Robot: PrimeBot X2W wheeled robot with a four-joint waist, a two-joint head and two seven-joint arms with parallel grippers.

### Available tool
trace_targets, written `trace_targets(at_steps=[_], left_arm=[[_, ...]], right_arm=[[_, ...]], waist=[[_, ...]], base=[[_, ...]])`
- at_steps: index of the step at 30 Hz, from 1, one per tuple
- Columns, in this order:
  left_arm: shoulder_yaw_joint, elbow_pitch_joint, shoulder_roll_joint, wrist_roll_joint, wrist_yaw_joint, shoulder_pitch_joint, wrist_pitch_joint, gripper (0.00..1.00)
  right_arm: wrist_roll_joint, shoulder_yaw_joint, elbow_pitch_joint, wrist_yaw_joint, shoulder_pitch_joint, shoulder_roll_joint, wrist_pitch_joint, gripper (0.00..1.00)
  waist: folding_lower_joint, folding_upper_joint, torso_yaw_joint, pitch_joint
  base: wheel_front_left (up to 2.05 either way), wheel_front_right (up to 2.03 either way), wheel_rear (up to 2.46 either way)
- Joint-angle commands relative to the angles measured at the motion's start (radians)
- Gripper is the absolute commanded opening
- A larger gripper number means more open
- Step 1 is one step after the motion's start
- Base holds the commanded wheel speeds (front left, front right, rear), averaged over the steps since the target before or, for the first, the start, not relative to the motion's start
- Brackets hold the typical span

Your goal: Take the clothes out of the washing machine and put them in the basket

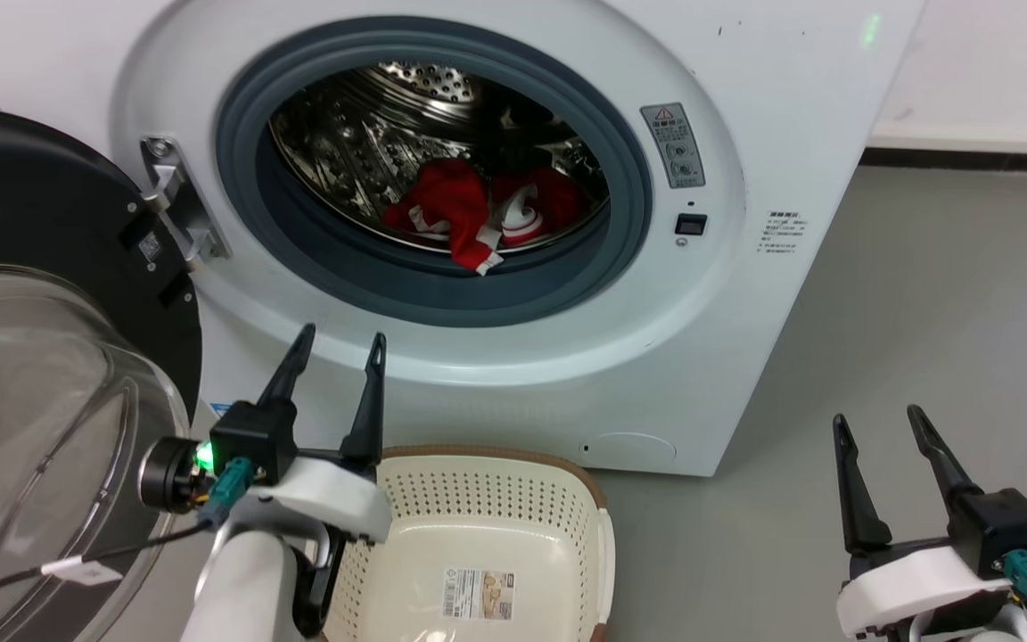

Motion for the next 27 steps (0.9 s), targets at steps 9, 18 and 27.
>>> trace_targets(at_steps=[9,18,27], left_arm=[[-0.01,0.112,-0.003,-0.003,0.004,-0.202,-0.004,1.0],[-0.02,0.269,0.012,-0.004,0.0,-0.457,-0.004,1.0],[-0.035,0.486,0.064,-0.011,-0.004,-0.732,0.0,1.0]], right_arm=[[0.019,0.009,-0.061,0.0,-0.054,-0.001,0.0,1.0],[0.031,0.022,-0.1,0.0,-0.128,-0.001,0.0,1.0],[0.048,0.062,-0.084,0.0,-0.193,-0.001,-0.02,1.0]], waist=[[0.0,0.0,-0.014,0.147],[0.0,0.0,-0.031,0.33],[0.0,0.0,-0.083,0.471]], base=[[0.0,0.0,0.0],[0.0,0.0,0.0],[0.0,0.0,0.0]])
